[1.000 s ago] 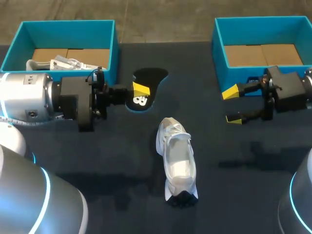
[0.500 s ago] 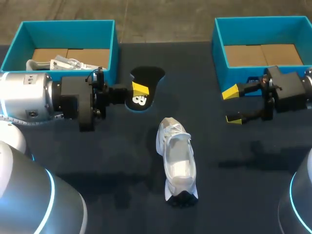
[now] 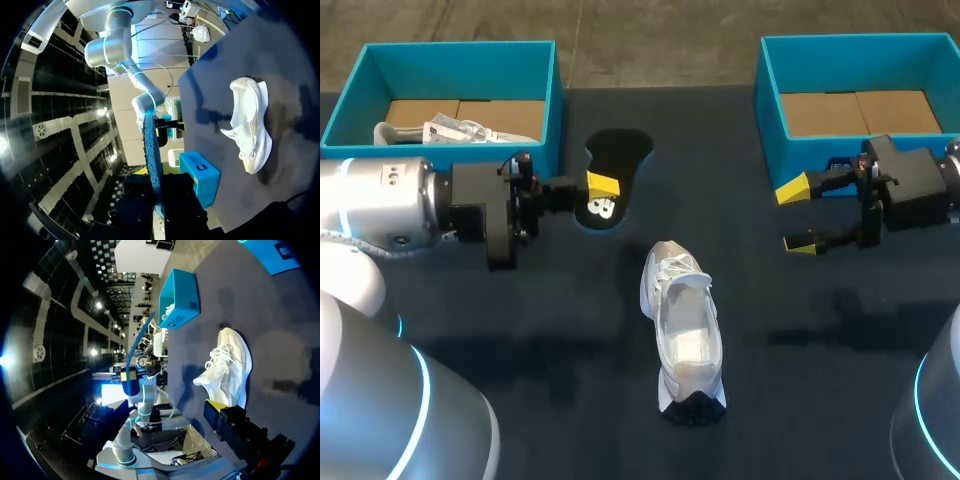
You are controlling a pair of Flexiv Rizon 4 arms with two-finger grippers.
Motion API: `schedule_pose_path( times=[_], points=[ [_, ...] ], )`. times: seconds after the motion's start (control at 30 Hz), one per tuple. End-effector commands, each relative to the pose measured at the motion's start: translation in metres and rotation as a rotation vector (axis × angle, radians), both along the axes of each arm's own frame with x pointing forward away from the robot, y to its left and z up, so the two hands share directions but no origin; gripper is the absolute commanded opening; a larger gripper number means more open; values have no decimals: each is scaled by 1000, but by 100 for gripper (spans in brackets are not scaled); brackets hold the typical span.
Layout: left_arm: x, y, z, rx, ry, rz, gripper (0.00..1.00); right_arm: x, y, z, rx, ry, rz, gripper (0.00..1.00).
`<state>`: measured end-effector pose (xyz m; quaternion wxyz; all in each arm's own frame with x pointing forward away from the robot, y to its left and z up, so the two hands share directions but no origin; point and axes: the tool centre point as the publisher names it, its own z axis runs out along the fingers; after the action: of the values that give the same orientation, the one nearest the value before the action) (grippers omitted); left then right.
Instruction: Take the shoe out of the shoebox, open the shoe tongue, remove and reinsert the insole, then place the shoe into the shoebox
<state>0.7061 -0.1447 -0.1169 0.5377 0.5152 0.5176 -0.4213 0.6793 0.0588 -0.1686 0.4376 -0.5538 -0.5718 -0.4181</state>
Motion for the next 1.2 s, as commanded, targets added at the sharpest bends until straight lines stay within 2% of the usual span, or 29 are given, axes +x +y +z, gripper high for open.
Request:
schedule_pose_path(
  times=[0.03,0.23,0.53,0.97,1.2],
  points=[
    [25,-4,-4,-9,-19,-42,0,-1,1,0,-3,0,-1,100],
    [30,-7,-5,-21,-55,-47,0,-1,1,0,-3,0,-1,100],
    [25,-8,-9,-34,-90,-31,0,-1,1,0,-3,0,-1,100],
    [35,-17,-17,-39,-115,-12,0,-1,1,0,-3,0,-1,100],
    [37,-20,-14,-29,-131,-8,0,-1,1,0,-3,0,-1,100]
  ],
)
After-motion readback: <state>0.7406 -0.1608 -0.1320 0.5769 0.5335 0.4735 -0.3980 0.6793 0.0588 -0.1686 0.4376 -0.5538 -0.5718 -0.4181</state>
